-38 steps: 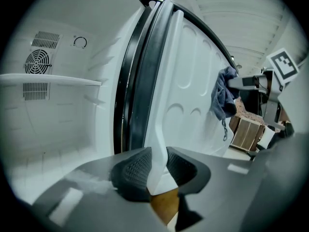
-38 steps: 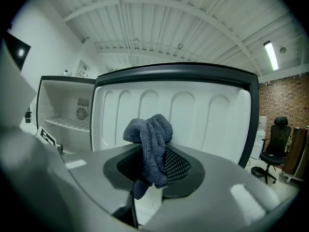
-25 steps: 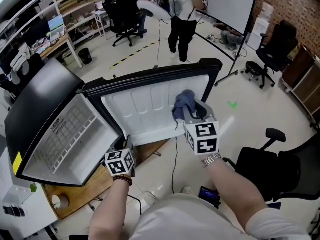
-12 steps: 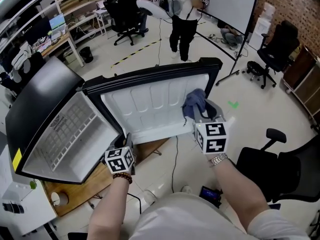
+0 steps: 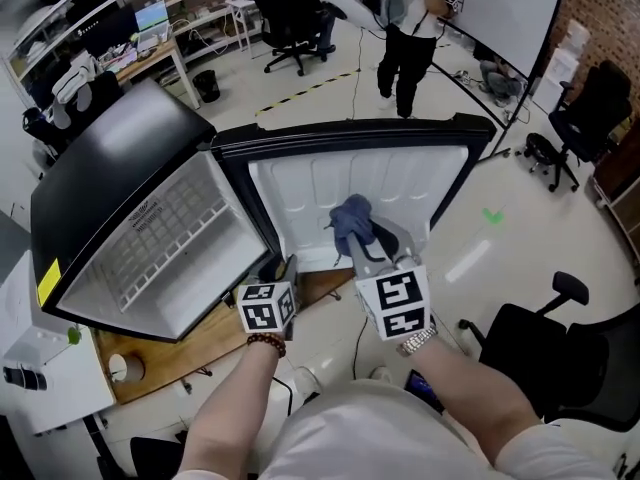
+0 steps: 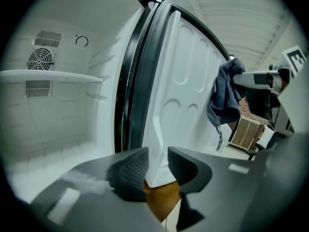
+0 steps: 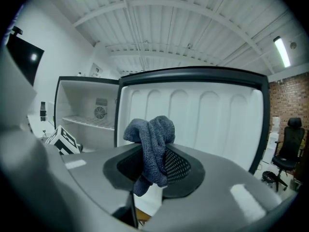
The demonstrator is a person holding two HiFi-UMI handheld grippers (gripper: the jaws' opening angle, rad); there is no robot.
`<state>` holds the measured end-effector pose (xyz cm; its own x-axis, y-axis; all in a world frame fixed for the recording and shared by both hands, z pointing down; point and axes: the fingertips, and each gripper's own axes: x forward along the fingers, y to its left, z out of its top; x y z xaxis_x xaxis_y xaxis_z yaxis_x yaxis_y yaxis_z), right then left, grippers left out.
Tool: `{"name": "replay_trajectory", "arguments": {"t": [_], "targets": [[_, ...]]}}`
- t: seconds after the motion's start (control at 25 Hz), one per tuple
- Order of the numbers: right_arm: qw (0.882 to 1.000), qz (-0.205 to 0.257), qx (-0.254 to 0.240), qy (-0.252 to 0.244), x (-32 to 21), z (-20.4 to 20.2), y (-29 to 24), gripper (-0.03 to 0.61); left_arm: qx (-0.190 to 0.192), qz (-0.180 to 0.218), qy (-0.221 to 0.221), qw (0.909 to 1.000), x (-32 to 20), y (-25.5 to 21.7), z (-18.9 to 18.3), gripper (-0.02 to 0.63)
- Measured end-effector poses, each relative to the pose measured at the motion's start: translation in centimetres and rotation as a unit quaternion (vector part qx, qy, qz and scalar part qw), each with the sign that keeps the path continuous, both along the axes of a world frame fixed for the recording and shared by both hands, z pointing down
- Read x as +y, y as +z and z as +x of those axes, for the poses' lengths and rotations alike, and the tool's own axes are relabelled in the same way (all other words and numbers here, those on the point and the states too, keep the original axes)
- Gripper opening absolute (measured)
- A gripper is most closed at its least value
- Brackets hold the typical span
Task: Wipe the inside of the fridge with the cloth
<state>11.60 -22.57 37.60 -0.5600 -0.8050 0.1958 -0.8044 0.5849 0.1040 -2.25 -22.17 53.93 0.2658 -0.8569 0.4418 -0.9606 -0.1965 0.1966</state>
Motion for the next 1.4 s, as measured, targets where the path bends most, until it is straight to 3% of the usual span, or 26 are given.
{"name": "replay_trajectory", "arguments": {"t": [0.24,0.56,1.12,1.4], "targets": [[0.997,-0.015,0.017,-0.071,1.1,-7.9,1.9,0.097,-0.014,-0.007,0.016,0.9997,0.0,0.5,-0.1,0.121],[0.995,-0.031,0.025,-0.089,0.2,-12.8,4.0,0.097,-0.024,-0.014,0.039,0.9989,0.0,1.1,-0.3,0.121],[0.997,-0.023,0.025,-0.07,-0.8,-13.2,5.7,0.097,-0.028,-0.012,0.056,0.998,-0.1,1.1,-0.3,0.115],[0.998,-0.027,0.035,-0.041,-2.0,-11.2,6.6,0.097,-0.026,-0.008,0.053,0.9982,-0.2,0.7,-0.2,0.109]]}}
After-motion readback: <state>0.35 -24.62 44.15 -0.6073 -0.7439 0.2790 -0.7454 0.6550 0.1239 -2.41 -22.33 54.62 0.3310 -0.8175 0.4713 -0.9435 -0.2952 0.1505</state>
